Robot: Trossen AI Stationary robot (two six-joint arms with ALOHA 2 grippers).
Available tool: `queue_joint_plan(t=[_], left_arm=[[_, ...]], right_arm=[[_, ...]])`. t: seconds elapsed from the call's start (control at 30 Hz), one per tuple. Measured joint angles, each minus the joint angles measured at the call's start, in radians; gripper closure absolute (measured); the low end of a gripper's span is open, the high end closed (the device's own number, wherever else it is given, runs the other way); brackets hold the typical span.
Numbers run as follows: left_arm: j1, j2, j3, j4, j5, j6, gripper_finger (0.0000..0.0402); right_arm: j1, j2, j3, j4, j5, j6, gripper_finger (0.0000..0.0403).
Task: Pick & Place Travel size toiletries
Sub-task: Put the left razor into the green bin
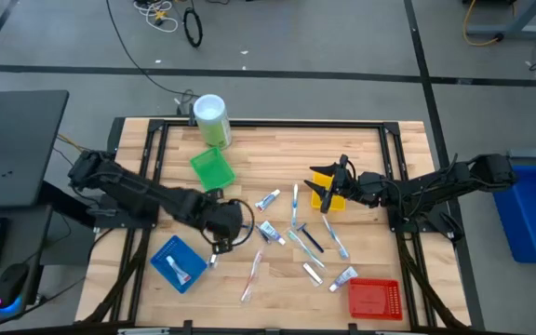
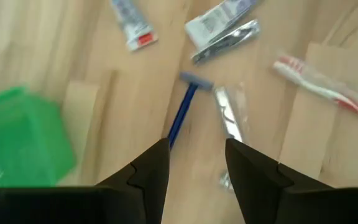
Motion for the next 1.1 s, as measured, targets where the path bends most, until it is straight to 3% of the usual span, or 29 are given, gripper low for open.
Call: queue_joint_plan(t=[0.3, 0.57, 1.1], left_arm=[[0.134, 0.0, -0.222, 0.294, 0.174, 0.212, 0.0237], [0.151, 0.0, -0.395, 0.504, 0.175, 0.273, 0.0236], [0.155, 0.0, -0.561, 0.729, 0.15, 0.277, 0.0242]], right_arm=[[0.0, 0.0, 0.0, -0.05, 0.0, 0.0, 0.0165], [-0.029, 0.0, 0.001, -0.082, -0.163, 0.061, 0.0159], [-0.039, 0.046, 0.035, -0.114, -0.165, 0.124, 0.0158]])
